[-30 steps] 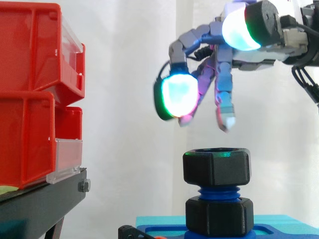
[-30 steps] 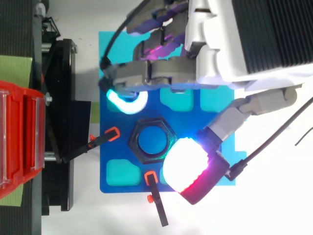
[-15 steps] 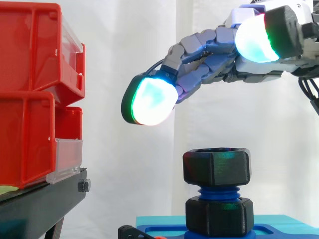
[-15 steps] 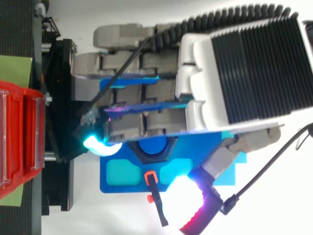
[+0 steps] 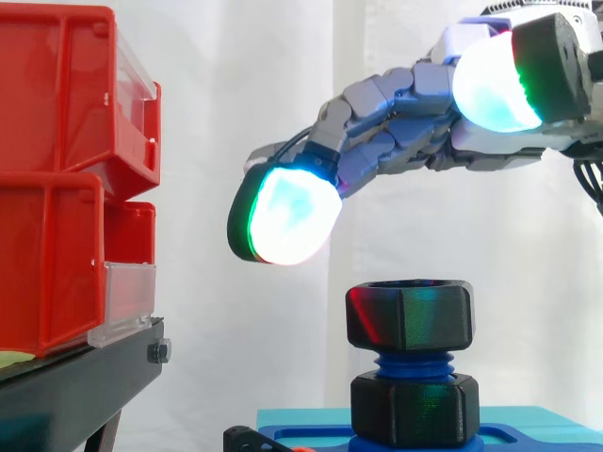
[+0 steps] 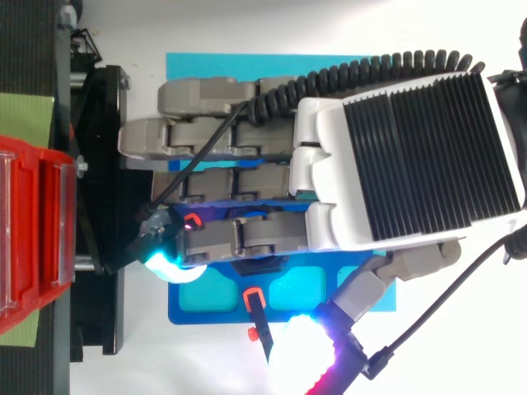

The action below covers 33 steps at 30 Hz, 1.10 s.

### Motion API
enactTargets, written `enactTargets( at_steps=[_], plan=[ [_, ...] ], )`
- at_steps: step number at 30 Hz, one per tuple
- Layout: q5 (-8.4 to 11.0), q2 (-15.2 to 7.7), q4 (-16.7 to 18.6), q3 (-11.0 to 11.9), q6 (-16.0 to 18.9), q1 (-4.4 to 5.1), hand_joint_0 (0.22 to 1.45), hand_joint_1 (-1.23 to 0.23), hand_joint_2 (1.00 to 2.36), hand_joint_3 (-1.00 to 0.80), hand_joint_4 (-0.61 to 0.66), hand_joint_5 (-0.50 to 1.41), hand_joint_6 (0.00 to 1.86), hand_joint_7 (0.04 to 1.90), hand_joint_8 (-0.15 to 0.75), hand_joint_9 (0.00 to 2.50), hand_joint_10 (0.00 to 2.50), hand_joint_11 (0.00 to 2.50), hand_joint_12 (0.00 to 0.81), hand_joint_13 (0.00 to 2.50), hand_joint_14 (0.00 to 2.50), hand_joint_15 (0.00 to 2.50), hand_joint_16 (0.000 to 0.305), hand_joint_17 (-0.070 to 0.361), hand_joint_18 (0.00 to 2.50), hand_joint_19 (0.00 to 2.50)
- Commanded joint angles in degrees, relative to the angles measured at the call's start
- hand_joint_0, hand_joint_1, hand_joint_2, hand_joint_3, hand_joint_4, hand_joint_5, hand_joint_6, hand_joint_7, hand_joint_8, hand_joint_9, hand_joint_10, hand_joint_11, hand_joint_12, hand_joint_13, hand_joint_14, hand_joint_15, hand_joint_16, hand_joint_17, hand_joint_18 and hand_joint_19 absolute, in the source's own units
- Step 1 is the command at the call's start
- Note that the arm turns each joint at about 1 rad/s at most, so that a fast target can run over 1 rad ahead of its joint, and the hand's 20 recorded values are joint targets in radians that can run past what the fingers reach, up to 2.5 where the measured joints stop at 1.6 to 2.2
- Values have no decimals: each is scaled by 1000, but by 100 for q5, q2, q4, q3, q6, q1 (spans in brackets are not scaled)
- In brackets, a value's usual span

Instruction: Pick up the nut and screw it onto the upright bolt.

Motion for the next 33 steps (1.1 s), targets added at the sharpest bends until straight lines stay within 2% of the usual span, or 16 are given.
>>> enactTargets(
  at_steps=[1, 4, 15, 25, 33],
  plan=[
    [0, -2, 30, -96, 7, 1, 409, -102, 1000, -500, 111, -190, 501, 605, 253, 461, 0, 0, 386, 0, 0, 0, 59, 133, 0, 0],
    [0, -2, 127, -210, 7, 1, 410, -103, 1000, -500, 117, -186, 501, 620, 259, 480, 0, 0, 385, 7, 0, 0, 59, 132, 0, 0],
    [-17, -2, 162, -228, 7, -17, 403, -26, 1000, -500, 149, -152, 502, 686, 261, 547, 0, 0, 386, 57, 0, 0, 59, 134, 0, 0],
    [-114, -2, 224, -219, 7, -78, 410, 25, 1000, -500, 214, -85, 504, 955, 268, 635, 0, 0, 376, 129, 0, 0, 57, 128, 0, 0],
    [-123, 7, 303, -219, -2, -140, 424, 28, 1000, -500, 233, -59, 505, 1033, 274, 727, 0, 0, 368, 204, 0, 0, 54, 121, 0, 0]
  ],
)
